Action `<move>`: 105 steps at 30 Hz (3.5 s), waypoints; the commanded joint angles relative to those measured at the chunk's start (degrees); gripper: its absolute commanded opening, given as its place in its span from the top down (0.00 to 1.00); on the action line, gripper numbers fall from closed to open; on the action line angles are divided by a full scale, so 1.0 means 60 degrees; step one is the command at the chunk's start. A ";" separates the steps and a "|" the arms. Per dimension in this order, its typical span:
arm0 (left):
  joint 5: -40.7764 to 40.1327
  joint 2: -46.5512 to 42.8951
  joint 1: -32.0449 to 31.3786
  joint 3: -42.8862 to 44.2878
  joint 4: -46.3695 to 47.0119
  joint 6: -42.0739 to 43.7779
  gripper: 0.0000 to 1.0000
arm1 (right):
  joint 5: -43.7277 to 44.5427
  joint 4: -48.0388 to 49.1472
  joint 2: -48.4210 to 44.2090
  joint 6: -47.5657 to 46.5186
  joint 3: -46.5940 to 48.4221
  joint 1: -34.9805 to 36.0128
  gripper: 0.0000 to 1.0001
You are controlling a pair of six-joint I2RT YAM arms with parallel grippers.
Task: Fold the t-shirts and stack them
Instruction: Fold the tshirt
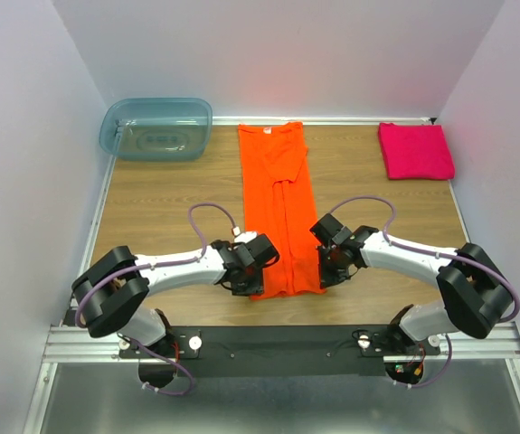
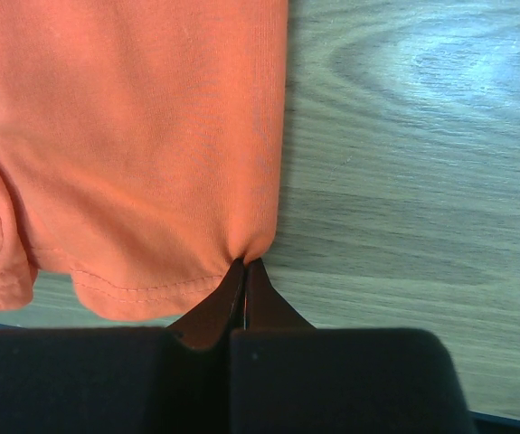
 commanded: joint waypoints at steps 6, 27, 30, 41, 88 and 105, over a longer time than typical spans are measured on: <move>-0.0080 0.0797 -0.0478 -0.0006 -0.0309 -0.0444 0.63 | 0.0301 -0.0136 0.0408 -0.0110 -0.0800 0.0061 0.99; 0.0286 -0.1019 -0.0641 -0.0140 -0.1658 0.0182 1.00 | -0.0271 -0.2479 -0.1192 0.0009 0.0351 0.0061 0.99; 0.0345 -0.1078 0.0427 0.0313 -0.1160 0.1179 1.00 | -0.0095 -0.2494 -0.0561 -0.0445 0.1189 -0.0187 0.99; -0.0841 0.0972 0.3594 0.2994 -0.0383 0.4300 1.00 | 0.1751 -0.2391 0.2631 -0.2379 0.5961 -0.1563 0.99; -0.1472 0.3830 0.4869 0.4198 0.1946 0.5708 1.00 | 0.3143 -0.0941 0.5227 -0.2409 0.7037 -0.2180 0.99; -0.1925 0.2849 0.4869 0.3860 0.1889 0.5357 0.53 | 0.3071 -0.0693 0.4292 -0.2453 0.7065 -0.2165 0.71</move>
